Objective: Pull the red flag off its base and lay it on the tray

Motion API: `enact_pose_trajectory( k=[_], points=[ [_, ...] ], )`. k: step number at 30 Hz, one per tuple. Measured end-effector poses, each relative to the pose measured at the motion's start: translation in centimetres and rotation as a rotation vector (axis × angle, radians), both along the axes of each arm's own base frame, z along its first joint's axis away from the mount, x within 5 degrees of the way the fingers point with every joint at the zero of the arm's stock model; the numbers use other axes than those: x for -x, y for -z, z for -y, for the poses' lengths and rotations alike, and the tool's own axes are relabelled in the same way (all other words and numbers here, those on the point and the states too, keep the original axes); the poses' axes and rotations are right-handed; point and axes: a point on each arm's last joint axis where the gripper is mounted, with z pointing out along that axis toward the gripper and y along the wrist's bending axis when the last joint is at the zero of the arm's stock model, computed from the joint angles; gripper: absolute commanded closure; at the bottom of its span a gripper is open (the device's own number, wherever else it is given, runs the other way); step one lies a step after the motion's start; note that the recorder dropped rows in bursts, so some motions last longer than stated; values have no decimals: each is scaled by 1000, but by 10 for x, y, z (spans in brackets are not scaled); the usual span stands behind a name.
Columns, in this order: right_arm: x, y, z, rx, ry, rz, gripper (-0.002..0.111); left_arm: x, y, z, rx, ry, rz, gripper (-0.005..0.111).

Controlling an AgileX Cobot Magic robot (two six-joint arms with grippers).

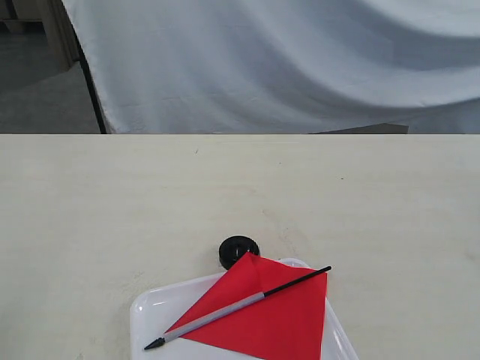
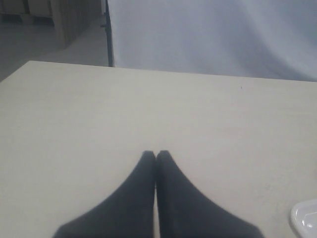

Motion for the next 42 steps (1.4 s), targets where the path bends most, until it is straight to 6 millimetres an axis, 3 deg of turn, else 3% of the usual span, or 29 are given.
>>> enact_pose_trajectory(
  k=[6, 10, 16, 24, 32, 37, 42],
  points=[
    [68, -6, -9, -14, -21, 213, 109, 0, 0, 0, 0, 0, 0, 107],
    [107, 5, -12, -36, -25, 328, 109, 0, 0, 0, 0, 0, 0, 107],
    [146, 25, -15, -46, -69, 427, 109, 0, 0, 0, 0, 0, 0, 107],
    [149, 29, -16, -81, -113, 385, 109, 0, 1, 0, 0, 0, -4, 107],
    [146, 37, -20, -272, -156, 340, 109, 0, 1, 0, 0, 0, -4, 107],
    [133, 59, -18, -202, -136, 371, 109, 0, 1, 0, 0, 0, -4, 107],
    [118, 105, -18, -49, -117, 282, 109, 0, 1, 0, 0, 0, -4, 107]
  ],
)
